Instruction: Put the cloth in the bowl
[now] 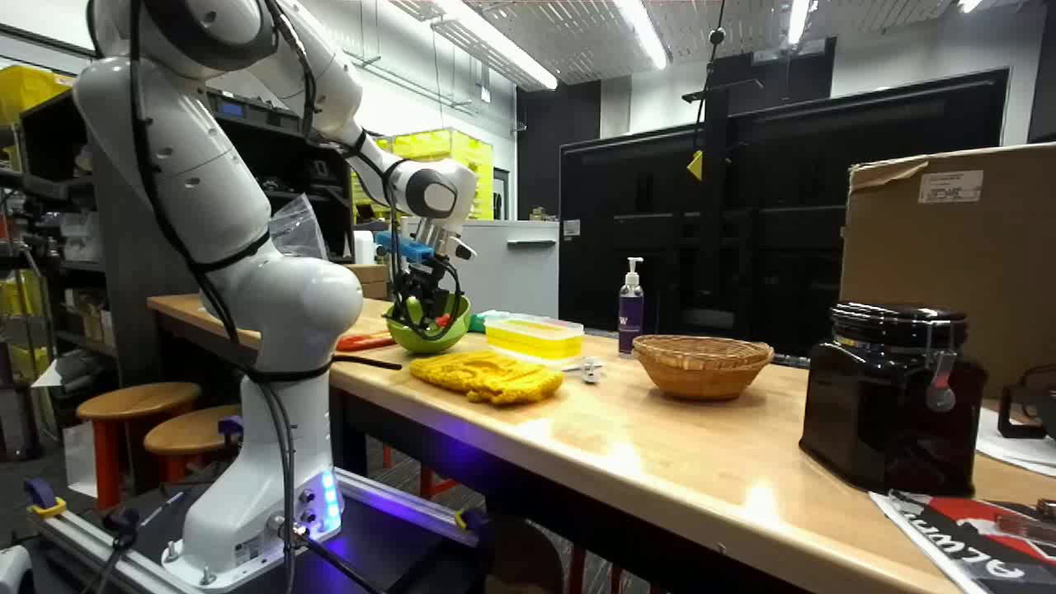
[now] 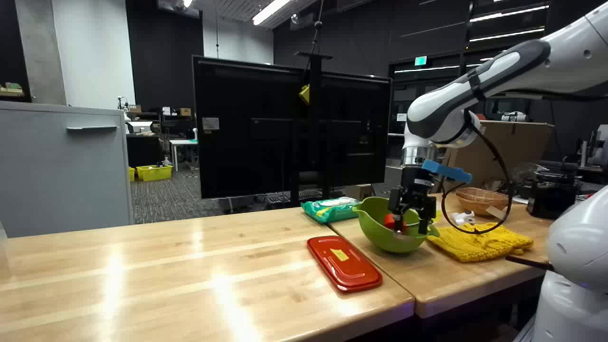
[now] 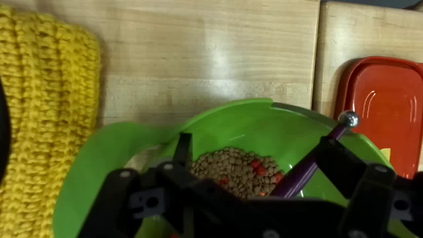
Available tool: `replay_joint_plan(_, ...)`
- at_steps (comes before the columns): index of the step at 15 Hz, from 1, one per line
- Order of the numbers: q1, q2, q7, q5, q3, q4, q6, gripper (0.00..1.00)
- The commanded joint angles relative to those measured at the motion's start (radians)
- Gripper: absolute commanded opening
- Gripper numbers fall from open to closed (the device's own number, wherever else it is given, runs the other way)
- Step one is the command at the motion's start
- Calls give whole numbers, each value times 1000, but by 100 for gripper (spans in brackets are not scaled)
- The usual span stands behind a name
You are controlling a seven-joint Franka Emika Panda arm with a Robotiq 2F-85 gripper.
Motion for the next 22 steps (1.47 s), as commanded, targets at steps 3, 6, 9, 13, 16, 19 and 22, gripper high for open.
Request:
replay_joint_plan(3, -17, 1, -8, 8, 16, 2, -4, 100)
replay_joint_plan(6, -17, 1, -8, 8, 16, 2, -4, 100)
replay_joint_plan(9, -24, 3, 11, -6, 26, 19, -11, 100)
replay_joint_plan(13, -45, -16, 61, -62, 64, 92, -43, 100)
replay_joint_plan(16, -54, -25, 107, -119, 98, 162, -73, 100)
replay_joint_plan(19, -44, -15, 98, -121, 91, 166, -55, 100)
replay_joint_plan(22, -44, -19, 117, -133, 104, 192, -66, 100)
